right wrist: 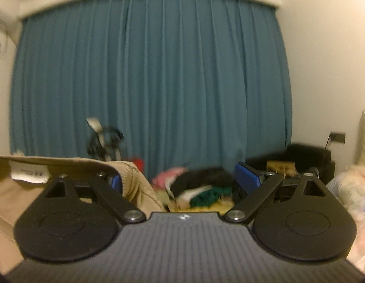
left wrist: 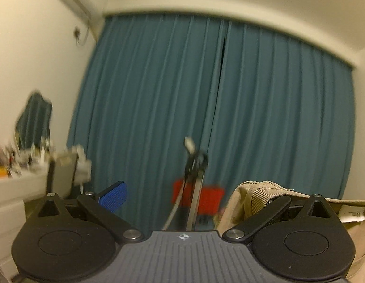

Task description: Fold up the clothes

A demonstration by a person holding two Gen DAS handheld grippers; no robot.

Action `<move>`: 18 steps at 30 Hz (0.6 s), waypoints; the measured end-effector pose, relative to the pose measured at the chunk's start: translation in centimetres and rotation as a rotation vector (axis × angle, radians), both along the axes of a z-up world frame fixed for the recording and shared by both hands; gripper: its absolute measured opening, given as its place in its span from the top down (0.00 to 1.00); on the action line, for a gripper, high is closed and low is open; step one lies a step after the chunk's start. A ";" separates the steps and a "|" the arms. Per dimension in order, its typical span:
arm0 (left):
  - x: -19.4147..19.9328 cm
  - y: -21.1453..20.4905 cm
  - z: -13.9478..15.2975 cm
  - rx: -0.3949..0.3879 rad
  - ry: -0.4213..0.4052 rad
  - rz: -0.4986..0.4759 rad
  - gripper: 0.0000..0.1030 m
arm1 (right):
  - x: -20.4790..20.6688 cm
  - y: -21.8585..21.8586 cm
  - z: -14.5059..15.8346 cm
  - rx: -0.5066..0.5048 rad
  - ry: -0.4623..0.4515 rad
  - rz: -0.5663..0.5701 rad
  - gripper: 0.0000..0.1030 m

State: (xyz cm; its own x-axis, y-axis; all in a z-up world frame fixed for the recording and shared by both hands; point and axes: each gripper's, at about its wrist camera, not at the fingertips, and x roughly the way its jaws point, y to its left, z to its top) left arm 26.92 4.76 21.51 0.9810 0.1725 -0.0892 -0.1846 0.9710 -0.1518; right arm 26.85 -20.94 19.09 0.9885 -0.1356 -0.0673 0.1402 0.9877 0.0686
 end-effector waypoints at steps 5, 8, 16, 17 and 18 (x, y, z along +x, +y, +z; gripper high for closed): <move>16.4 1.4 -12.0 -0.084 0.240 -0.053 0.00 | 13.9 -1.3 -11.1 -0.001 0.133 -0.022 0.10; 23.6 1.9 -19.8 -0.072 0.363 -0.080 0.00 | 20.4 -1.7 -17.9 -0.006 0.247 -0.029 0.10; 34.9 1.1 -33.7 0.001 0.855 -0.300 0.03 | 30.3 0.0 -29.5 -0.060 0.753 0.152 0.10; 36.1 1.2 -34.0 0.017 0.913 -0.326 0.02 | 30.9 0.6 -30.0 -0.091 0.815 0.212 0.10; 36.7 1.0 -34.1 0.039 0.959 -0.358 0.01 | 31.0 1.1 -30.1 -0.122 0.837 0.240 0.10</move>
